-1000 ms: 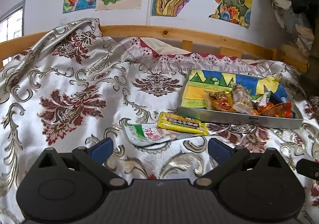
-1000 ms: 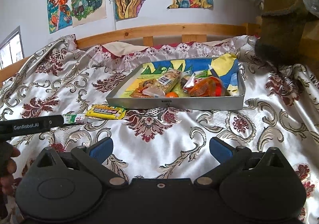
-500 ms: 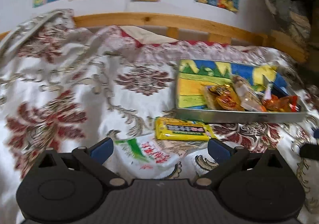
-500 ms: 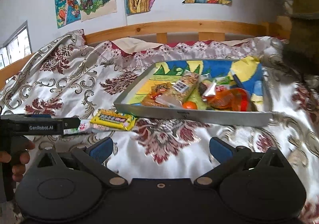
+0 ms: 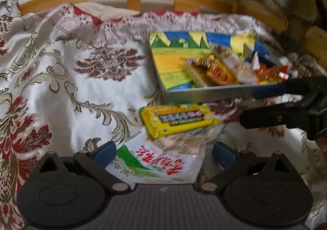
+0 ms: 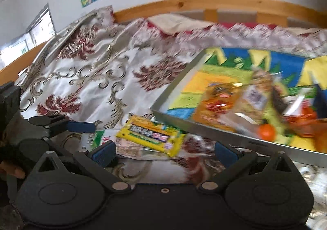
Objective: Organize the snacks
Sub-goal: 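Move the right tool toward the yellow snack bar while the left approaches the white printed bag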
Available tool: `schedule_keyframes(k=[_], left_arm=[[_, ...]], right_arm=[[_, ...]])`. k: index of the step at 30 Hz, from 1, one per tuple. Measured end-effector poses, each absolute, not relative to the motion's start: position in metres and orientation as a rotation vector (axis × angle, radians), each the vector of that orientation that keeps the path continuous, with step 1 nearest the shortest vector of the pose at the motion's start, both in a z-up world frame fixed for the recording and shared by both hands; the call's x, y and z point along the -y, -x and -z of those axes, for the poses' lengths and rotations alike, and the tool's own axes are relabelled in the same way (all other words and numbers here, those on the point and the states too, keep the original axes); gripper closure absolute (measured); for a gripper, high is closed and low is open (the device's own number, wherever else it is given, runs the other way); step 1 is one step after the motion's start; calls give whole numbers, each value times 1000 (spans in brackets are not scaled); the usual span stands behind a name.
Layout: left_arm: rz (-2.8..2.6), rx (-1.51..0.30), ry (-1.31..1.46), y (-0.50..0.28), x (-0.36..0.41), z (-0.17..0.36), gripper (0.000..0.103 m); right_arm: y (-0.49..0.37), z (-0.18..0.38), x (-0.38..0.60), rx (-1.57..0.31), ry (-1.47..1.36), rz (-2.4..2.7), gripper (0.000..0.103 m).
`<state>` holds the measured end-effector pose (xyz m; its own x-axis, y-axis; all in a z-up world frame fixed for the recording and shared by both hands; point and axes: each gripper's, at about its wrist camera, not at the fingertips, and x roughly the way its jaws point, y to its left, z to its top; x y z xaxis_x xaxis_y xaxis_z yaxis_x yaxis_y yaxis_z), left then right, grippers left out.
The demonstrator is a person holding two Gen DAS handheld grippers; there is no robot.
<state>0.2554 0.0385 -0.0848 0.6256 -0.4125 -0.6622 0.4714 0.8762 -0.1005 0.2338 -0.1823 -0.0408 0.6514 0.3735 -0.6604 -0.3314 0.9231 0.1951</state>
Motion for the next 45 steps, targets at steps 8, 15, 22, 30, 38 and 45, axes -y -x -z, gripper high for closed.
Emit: schedule_keyframes(k=[8,15,22,30,38,45], left_arm=[[560,-749,-68,-262,-40,92,1],[569,-741,-40,-264,-41,95,1],[572,-740,-33,-265,-42,96,1],[573,-742,-38,-264,-40,96,1],[612,-760,-31,-259,-38,93,1],[672,-765,-126,-245,-18,93,1]], right_arm=[[-276,67,145,-885,-42,-397,1],[-309,82,138,-990,-204,-389,1],[-327,83,118,-1060,-228,-330,1],[-338,85,95,-1129,-83,-294,1],[-328,76,117,-1111,-108,-289,27],[-310,74,140,-1105,-146,-339,35]])
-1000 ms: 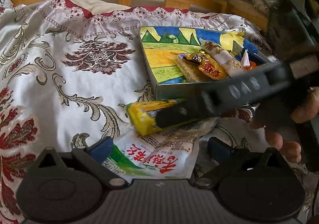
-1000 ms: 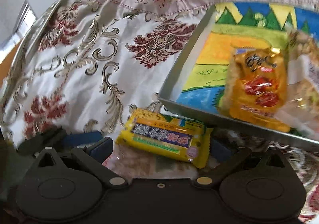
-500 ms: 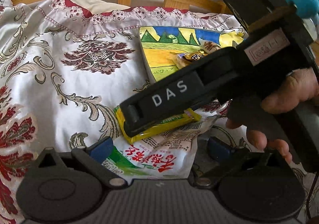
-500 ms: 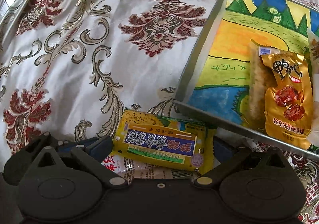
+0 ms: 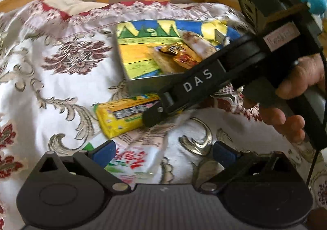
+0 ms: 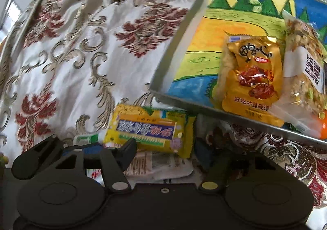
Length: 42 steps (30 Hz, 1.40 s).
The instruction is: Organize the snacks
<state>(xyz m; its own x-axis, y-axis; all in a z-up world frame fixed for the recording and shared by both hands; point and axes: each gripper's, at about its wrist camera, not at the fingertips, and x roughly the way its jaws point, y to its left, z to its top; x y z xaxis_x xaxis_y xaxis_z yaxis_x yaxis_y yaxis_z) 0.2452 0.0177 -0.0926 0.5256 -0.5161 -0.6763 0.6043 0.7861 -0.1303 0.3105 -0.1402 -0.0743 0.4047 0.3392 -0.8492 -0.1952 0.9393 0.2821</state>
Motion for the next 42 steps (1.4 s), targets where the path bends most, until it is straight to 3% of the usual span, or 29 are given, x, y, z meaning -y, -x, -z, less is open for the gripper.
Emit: schedule_keyframes(k=[2,9,14,17,30,33,35,42], left_arm=[[671,-765,-155,-244,-16,93,1],[635,-754,-183,-251,-35,88,0],[648,-755,-152,-256,-41,91,0],[655,-754,-143,-257,-42,92,0],[668,-749,-91,-258,-45,93,0],[669,-752,-89,-258,-45,94,0],[670,-753,-86,-259,-46,94,0],[658,-756,-105,-256,-42,91,0]], right_arm=[[-307,74,139,-1092,-146,-379,18],[-310,73,129,-1036,-81,-405,15],[-331,84,137,-1098,-344,-361,1],[-340,83,124,-1151,-377,-292,1],[-364,90,47,-1286,-27,-169,1],[-361,89,53,-1267,-13,-167,11],[-359,82,67,-1242,-60,-147,32],[-344,74,106,-1216,-144,-224,47]])
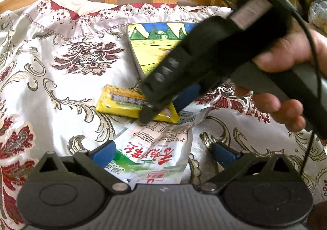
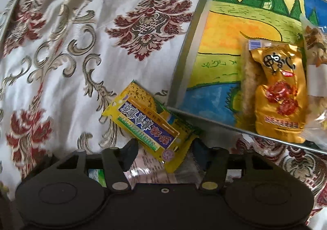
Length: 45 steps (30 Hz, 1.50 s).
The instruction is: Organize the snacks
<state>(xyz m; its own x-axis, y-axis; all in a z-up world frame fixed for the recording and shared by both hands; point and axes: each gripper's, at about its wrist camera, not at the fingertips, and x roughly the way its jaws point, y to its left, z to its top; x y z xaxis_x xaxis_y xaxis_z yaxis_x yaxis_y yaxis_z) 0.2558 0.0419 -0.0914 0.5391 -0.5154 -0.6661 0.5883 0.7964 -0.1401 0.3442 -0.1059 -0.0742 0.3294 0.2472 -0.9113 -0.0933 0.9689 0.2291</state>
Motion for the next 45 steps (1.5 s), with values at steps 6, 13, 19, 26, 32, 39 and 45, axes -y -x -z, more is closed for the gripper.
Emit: schedule_keyframes(k=[6,13,19,26,32,39,45], left_arm=[[661,-756,-88,-262,-45,94,0],[659,-754,-66,-267,-50,93,0],[645,-754,-71,-268,-51,91,0],[649,-755,-67,-269,-51,94,0],[659,-763,-74,-268,-50,93,3],[646,-765,-82,-266,-49,91,2],[640,-756,-74,-268,-48,92,1]], right_arm=[[-332,65,111,-1216,-89,-350,46],[-342,28,91,-1096,37,-461,31],[-364,44,49,-1025,305,-552,22],[-377,70,32,-1099,408,-573,44],[-366,68,42,-1073,324,-577,49],[-339,32,76,-971,182,-534,50],[-311,4,128,-933,44,-476,52]])
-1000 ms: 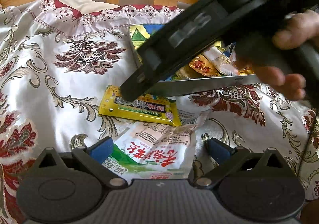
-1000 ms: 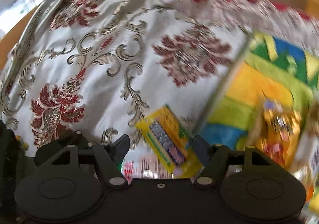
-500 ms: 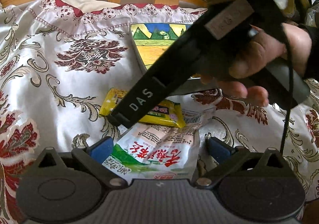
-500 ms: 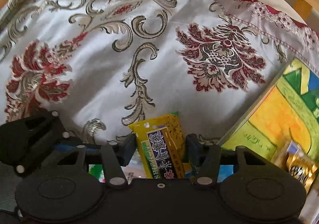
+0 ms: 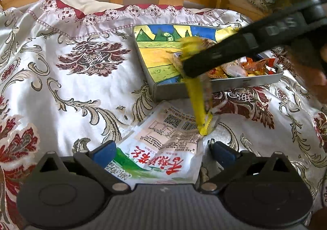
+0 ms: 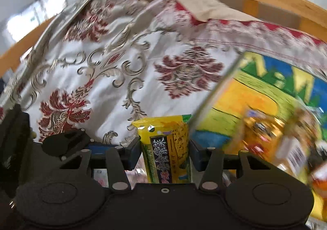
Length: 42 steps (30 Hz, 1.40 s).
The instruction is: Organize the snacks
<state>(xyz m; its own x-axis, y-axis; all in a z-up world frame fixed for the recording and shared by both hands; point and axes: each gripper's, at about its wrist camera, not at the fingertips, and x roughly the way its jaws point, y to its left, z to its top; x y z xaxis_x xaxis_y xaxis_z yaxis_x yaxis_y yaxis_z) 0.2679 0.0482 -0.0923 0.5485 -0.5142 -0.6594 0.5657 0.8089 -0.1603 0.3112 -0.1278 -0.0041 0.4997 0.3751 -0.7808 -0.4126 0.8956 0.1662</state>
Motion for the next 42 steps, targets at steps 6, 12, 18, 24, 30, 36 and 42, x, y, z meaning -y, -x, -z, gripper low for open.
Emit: schedule_keyframes(k=[6,12,18,24,30,36,42], left_arm=[[636,-752,-68,-269,-47,93,1],[614,-722,-46,-268,-50,90,1],[637,-741,-92,-275,-44,88,1],[739,-877,-204,-300,-28,89,0],[754,-975,-184,-313,-28,90,3],[643,-997,-130,-299,-26,81,17],[540,-983,-68,-263,-14,70,17]], right_arm=[[-286,-11,179,-896,-88,-382,53],[-251,-13,226,-925,-228,-335,53],[-223,-17,251,-1004,-253,-353,54],[-204,-18,265,-1017,-276,-355,54],[-176,1,277,-997,-292,-353,54],[-141,17,288,-944,-304,-363,54],[-114,28,286,-949,-235,-347,54]])
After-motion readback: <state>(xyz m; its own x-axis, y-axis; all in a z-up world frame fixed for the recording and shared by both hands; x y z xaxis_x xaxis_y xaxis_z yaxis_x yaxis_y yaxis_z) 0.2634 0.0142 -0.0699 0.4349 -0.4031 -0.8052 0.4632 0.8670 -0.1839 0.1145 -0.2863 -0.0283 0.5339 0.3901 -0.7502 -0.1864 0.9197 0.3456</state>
